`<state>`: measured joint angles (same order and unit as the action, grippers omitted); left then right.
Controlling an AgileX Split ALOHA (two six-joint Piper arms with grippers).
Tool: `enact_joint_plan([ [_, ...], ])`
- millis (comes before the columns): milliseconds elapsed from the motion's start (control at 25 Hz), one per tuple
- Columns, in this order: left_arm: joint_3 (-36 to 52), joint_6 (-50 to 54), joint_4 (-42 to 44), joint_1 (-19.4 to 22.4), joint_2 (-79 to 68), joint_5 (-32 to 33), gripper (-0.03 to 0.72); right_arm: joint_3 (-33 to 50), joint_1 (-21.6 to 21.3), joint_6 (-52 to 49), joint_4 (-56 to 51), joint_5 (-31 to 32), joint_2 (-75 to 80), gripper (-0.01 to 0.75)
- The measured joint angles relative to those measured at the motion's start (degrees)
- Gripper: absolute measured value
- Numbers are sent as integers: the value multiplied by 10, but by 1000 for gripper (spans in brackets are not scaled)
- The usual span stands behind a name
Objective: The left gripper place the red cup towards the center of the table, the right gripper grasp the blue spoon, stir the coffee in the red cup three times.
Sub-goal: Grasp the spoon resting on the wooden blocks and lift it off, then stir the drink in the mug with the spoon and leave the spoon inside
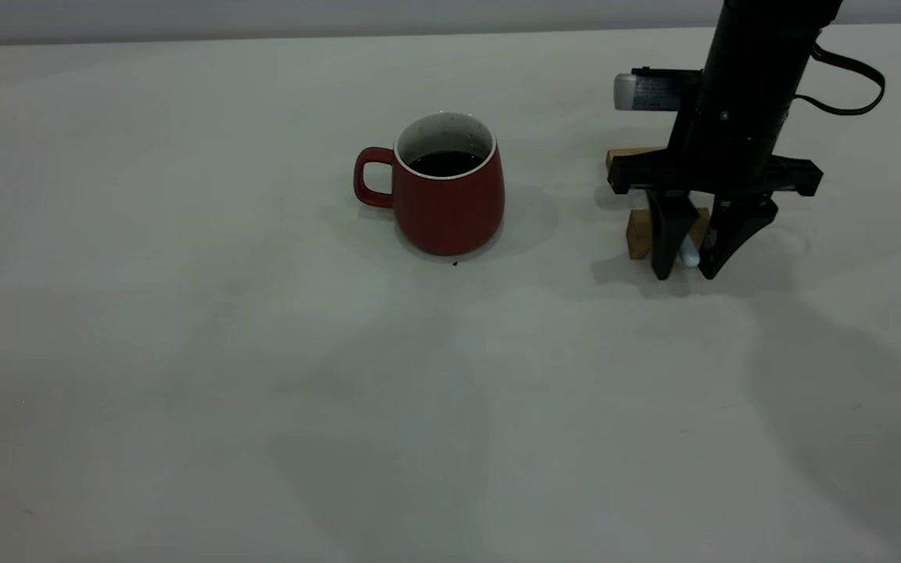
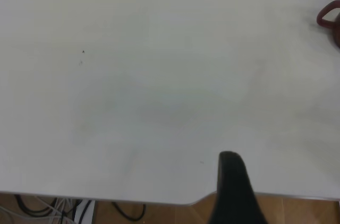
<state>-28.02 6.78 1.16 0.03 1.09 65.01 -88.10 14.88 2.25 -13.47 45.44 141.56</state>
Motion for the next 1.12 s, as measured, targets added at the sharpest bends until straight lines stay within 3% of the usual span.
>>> enact_joint_plan([
  [120, 0, 0, 0, 0, 0, 0, 551, 0, 0, -1, 2, 6, 0, 156],
  [160, 0, 0, 0, 0, 0, 0, 551, 0, 0, -2, 2, 8, 0, 130],
  [280, 0, 0, 0, 0, 0, 0, 551, 0, 0, -2, 3, 31, -10, 136],
  [480, 0, 0, 0, 0, 0, 0, 551, 0, 0, -2, -38, 122, -84, 136],
  [880, 0, 0, 0, 0, 0, 0, 551, 0, 25, 107, -502, 162, -95, 136],
  [1120, 0, 0, 0, 0, 0, 0, 551, 0, 42, 159, -725, 171, -75, 136],
])
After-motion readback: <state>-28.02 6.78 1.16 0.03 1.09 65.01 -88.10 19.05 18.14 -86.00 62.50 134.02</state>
